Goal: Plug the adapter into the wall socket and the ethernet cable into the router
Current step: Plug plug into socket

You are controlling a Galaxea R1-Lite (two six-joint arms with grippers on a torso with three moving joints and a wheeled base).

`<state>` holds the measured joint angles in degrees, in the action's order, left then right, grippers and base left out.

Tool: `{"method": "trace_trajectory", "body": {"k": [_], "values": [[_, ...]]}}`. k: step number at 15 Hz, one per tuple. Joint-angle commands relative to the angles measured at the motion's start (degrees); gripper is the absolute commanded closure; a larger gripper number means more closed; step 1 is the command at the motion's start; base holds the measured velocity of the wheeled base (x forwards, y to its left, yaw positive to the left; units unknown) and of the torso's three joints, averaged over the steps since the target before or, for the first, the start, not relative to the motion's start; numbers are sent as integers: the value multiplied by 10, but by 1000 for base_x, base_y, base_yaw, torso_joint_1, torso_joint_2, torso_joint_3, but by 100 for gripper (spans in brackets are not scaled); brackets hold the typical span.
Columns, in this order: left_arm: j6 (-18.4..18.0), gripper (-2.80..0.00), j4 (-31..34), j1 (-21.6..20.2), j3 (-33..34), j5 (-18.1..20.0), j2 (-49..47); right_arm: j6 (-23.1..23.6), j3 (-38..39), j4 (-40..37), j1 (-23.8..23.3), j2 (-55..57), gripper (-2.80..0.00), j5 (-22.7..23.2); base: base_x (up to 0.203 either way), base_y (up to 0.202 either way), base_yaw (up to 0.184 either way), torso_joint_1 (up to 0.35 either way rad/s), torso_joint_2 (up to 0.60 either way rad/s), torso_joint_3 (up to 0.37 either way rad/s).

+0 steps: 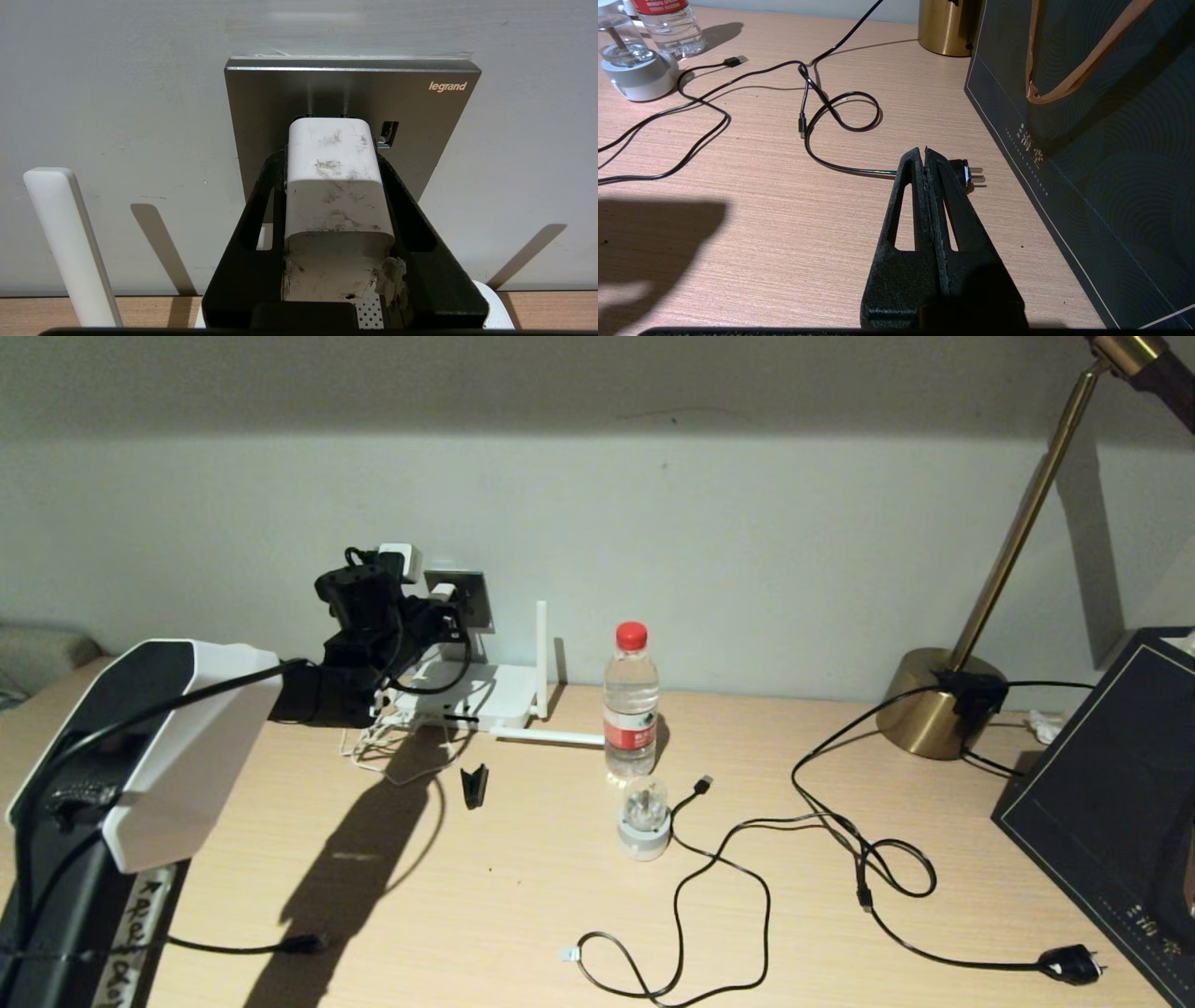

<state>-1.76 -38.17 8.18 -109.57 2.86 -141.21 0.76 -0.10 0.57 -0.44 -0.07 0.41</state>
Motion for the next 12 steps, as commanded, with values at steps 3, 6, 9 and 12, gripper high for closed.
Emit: {"method": "trace_trajectory", "body": {"k": [3, 6, 9, 12], "values": [[0, 0, 1, 1, 0, 0, 6, 0, 0, 0, 0, 1, 0, 0, 0, 0, 0, 0, 0, 0], [0, 0, 9, 1, -1, 0, 13, 0, 0, 0, 0, 1, 0, 0, 0, 0, 0, 0, 0, 0], [0, 0, 19, 0, -1, 0, 18, 0, 0, 0, 0, 1, 0, 0, 0, 0, 0, 0, 0, 0], [0, 0, 20, 0, 0, -1, 11, 0, 0, 0, 0, 1, 0, 0, 0, 0, 0, 0, 0, 0]]}}
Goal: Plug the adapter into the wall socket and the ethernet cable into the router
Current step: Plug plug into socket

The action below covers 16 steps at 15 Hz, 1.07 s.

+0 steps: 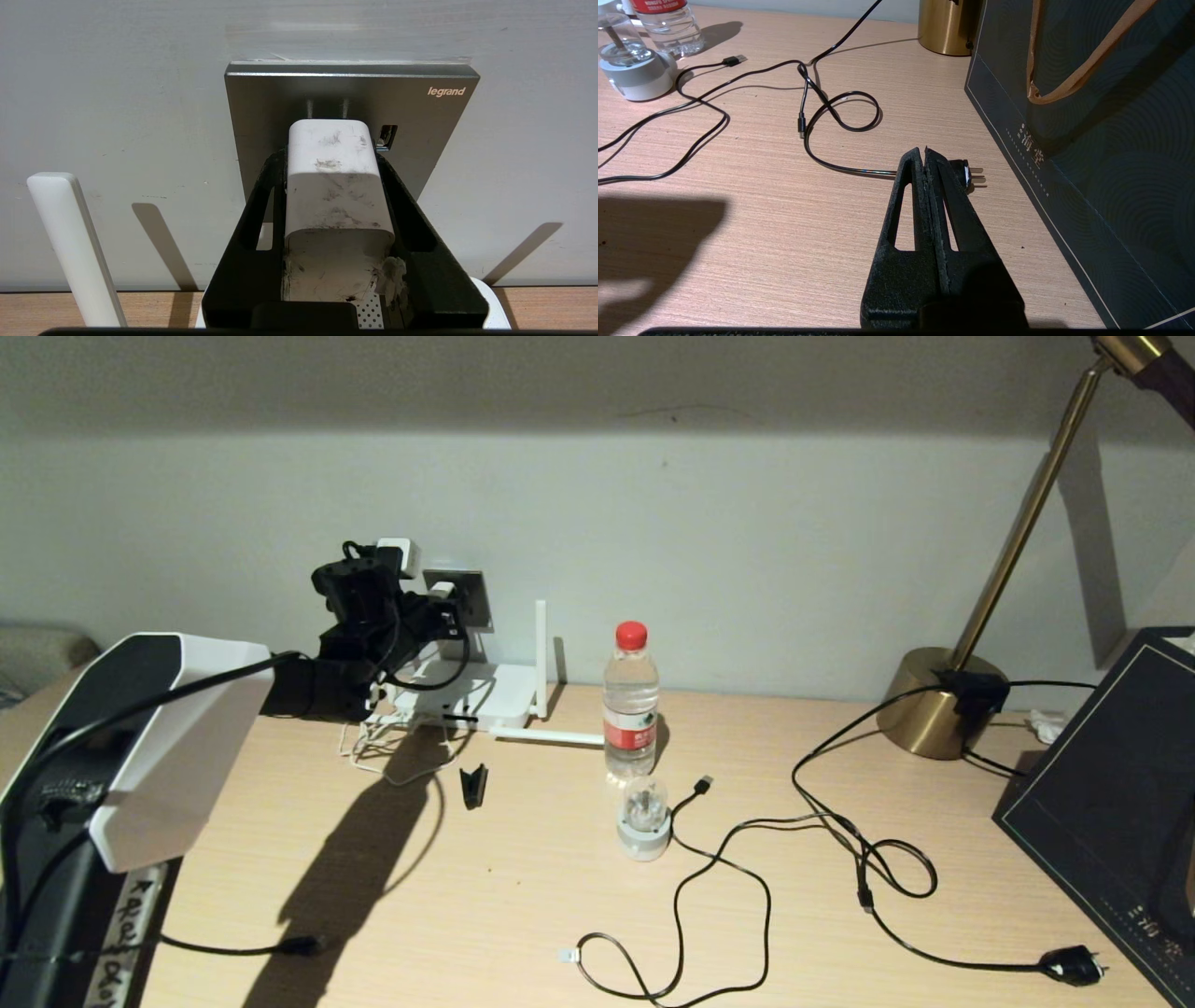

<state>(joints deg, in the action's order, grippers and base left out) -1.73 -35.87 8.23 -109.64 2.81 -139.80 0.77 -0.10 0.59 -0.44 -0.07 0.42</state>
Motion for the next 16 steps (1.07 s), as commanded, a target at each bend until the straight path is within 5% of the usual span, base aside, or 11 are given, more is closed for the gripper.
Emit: {"method": "trace_trajectory", "body": {"k": [1, 16], "values": [[1, 0, -3, -1, 0, -1, -7, 0, 0, 0, 0, 1, 0, 0, 0, 0, 0, 0, 0, 0], [0, 0, 3, 7, 0, 3, 6, 0, 0, 0, 0, 1, 0, 0, 0, 0, 0, 0, 0, 0]]}}
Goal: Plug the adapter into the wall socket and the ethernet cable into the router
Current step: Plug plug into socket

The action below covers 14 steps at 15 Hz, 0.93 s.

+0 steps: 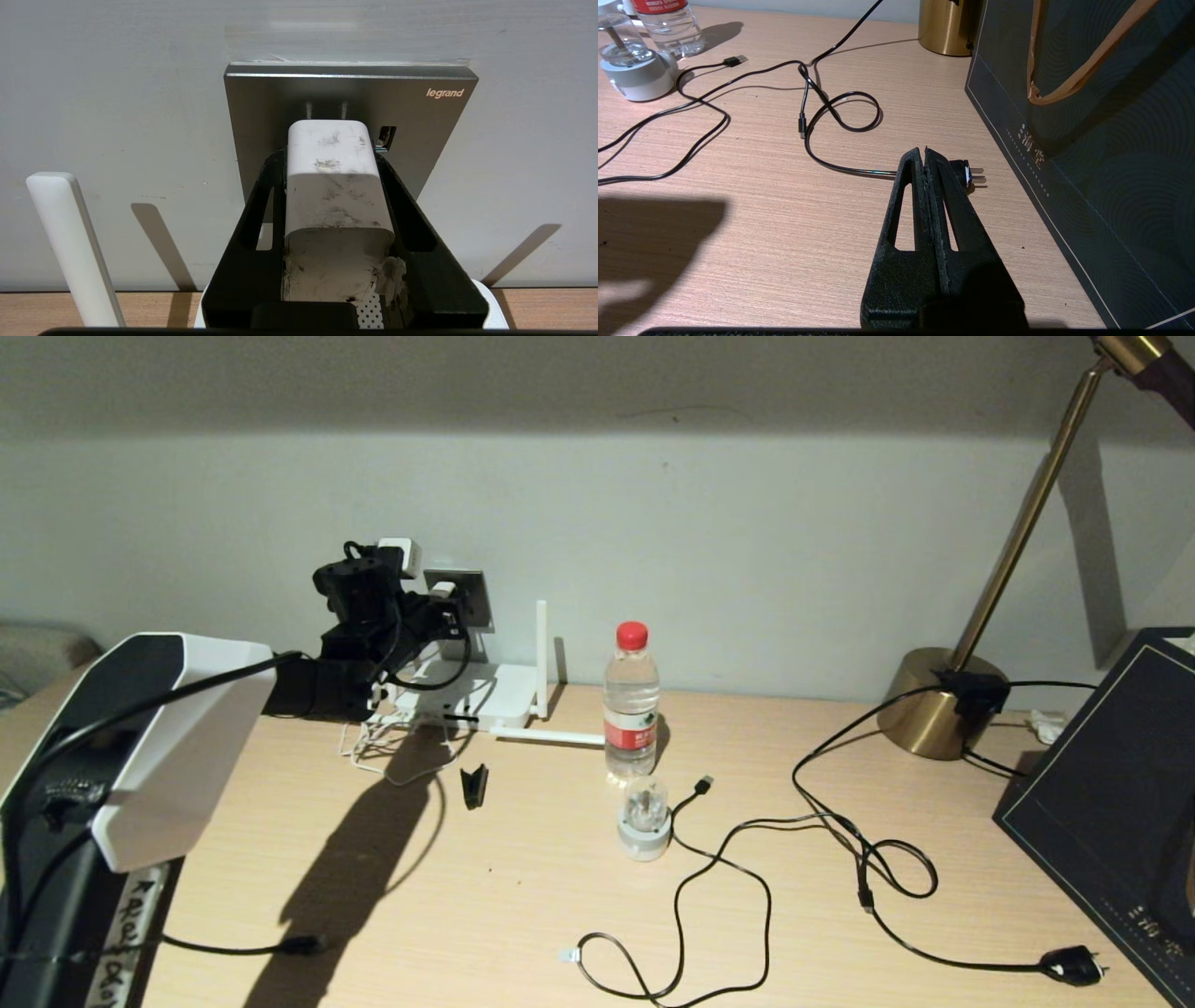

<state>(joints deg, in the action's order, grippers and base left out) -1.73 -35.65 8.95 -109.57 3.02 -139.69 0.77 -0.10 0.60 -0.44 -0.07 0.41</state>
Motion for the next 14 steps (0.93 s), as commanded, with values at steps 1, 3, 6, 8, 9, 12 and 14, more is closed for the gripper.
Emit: {"method": "trace_trajectory", "body": {"k": [1, 3, 6, 8, 9, 12, 14], "values": [[0, 0, 9, 0, -1, 1, 7, 0, 0, 0, 0, 1, 0, 0, 0, 0, 0, 0, 0, 0], [0, 0, 26, 1, -1, 1, 13, 0, 0, 0, 0, 1, 0, 0, 0, 0, 0, 0, 0, 0], [0, 0, 28, -1, -2, -2, 6, 0, 0, 0, 0, 1, 0, 0, 0, 0, 0, 0, 0, 0], [0, 0, 27, -1, -4, -16, 2, 0, 0, 0, 0, 1, 0, 0, 0, 0, 0, 0, 0, 0], [0, 0, 26, 0, -6, -27, -1, 0, 0, 0, 0, 1, 0, 0, 0, 0, 0, 0, 0, 0], [1, 0, 25, 1, -6, -22, -5, 0, 0, 0, 0, 1, 0, 0, 0, 0, 0, 0, 0, 0], [1, 0, 29, 0, -6, -22, -1, 0, 0, 0, 0, 1, 0, 0, 0, 0, 0, 0, 0, 0]]}}
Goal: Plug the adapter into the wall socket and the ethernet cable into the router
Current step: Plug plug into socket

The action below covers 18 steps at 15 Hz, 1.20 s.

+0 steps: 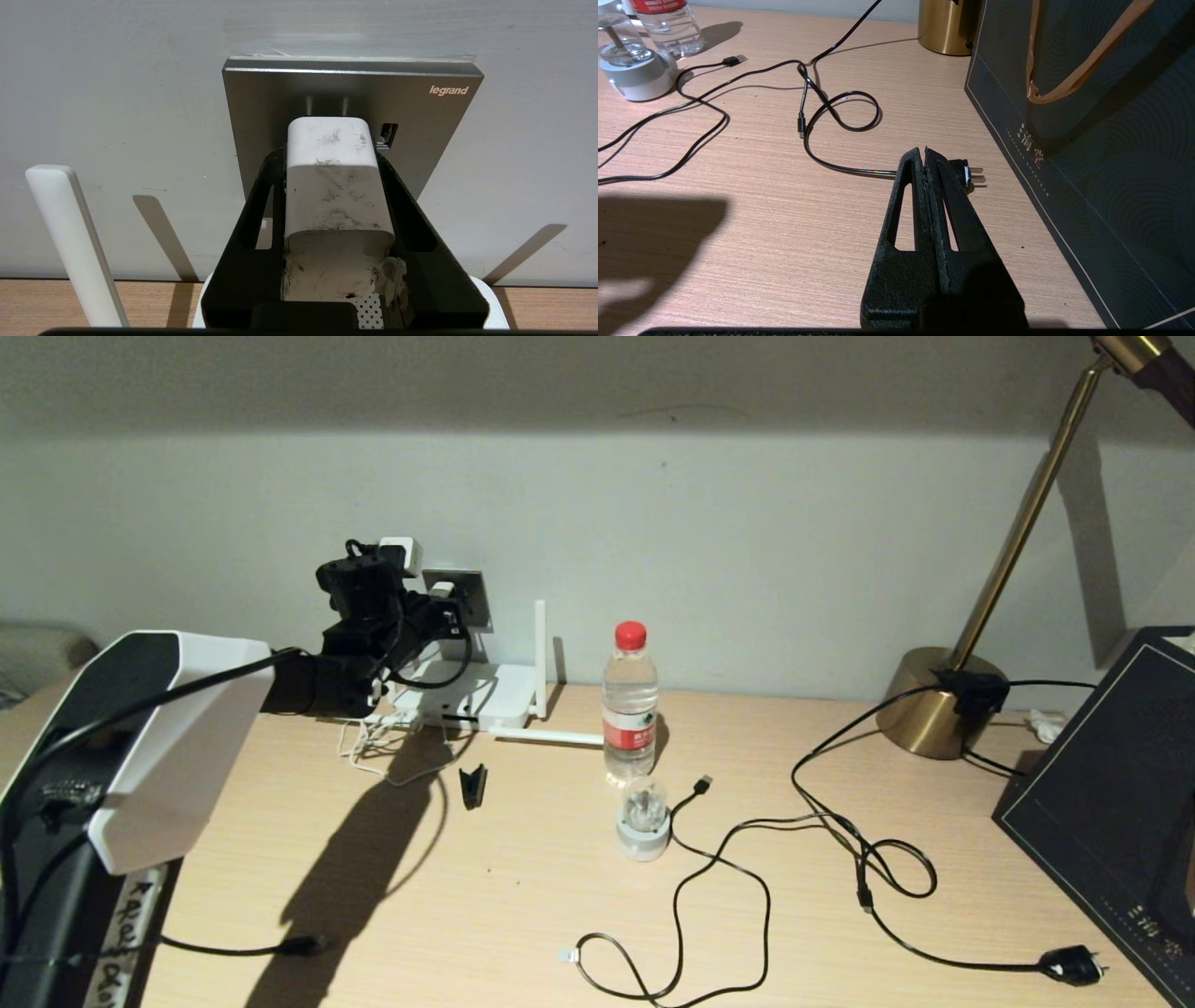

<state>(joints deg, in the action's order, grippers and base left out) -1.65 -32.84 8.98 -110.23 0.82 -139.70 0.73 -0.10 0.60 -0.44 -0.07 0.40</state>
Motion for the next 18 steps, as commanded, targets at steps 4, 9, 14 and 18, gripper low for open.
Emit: {"method": "trace_trajectory", "body": {"k": [4, 9, 14, 18], "values": [[3, 0, 3, -1, 0, 1, 0, 1, 0, 0, 0, 1, 0, 0, 0, 0, 0, 0, 0, 0], [4, 0, 29, -1, 0, 12, 13, 1, 0, 0, 0, 1, 0, 0, 0, 0, 0, 0, 0, 0], [-3, 0, 15, -2, 0, 14, 9, 1, 0, 0, 0, 1, 0, 0, 0, 0, 0, 0, 0, 0], [6, 0, 12, -3, 0, 58, 11, 1, 0, 0, 0, 1, 0, 0, 0, 0, 0, 0, 0, 0]]}}
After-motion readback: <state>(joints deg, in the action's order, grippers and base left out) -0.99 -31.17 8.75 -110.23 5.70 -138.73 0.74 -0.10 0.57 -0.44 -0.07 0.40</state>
